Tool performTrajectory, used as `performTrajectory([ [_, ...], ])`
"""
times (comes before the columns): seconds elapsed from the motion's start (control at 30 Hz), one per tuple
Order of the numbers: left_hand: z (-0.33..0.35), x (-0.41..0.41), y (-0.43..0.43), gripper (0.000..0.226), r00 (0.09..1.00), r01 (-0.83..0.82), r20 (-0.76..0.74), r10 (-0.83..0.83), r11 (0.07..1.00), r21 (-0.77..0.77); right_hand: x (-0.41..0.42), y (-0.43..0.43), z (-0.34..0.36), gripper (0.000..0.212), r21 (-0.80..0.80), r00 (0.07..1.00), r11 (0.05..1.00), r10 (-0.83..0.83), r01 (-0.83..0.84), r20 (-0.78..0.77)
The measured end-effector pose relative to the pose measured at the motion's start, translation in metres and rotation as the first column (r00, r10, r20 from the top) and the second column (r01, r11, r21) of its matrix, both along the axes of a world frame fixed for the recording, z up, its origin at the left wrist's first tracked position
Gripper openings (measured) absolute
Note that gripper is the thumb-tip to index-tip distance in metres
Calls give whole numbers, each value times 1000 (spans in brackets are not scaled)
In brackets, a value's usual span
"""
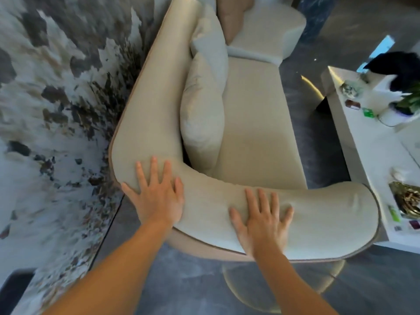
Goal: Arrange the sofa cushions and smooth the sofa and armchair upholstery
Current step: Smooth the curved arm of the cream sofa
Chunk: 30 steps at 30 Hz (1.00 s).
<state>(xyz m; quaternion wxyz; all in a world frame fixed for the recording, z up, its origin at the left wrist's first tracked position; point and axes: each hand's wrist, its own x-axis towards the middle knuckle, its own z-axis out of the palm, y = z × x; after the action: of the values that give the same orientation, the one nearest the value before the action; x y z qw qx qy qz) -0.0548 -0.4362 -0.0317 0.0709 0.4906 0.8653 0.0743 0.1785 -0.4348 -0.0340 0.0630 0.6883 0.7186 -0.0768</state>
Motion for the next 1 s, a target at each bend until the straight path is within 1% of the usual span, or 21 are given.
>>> performTrajectory([
  [0.07, -8, -2, 5, 60, 999, -5, -44, 6, 1000, 21, 0, 2, -6, 86, 75, 1000, 997, -12, 13, -9],
  [0.13, -15, -3, 8, 61, 998, -6, -64, 9, 999, 43, 1, 2, -10, 84, 105, 999, 994, -25, 28, -25],
  [0.23, -18, -4, 12, 61, 998, -6, -64, 13, 994, 108, -2, -1, -8, 83, 197, 996, 979, -39, 55, -84],
  [0.33, -17, -5, 15, 62, 999, 17, -37, -12, 991, 134, -4, -5, -6, 82, 277, 993, 959, -32, 62, -111],
  [0.5, -14, -15, 27, 59, 999, 31, -49, -24, 989, 143, -16, 3, -1, 78, 264, 993, 963, -28, 58, -118],
  [0.73, -14, -48, 70, 57, 998, 56, -42, -50, 983, 173, -51, 40, 1, 65, 270, 991, 959, -49, 81, -123],
  [1.0, -9, -96, 134, 55, 996, 92, -21, -90, 978, 186, -102, 99, 0, 66, 270, 988, 957, -71, 106, -139],
])
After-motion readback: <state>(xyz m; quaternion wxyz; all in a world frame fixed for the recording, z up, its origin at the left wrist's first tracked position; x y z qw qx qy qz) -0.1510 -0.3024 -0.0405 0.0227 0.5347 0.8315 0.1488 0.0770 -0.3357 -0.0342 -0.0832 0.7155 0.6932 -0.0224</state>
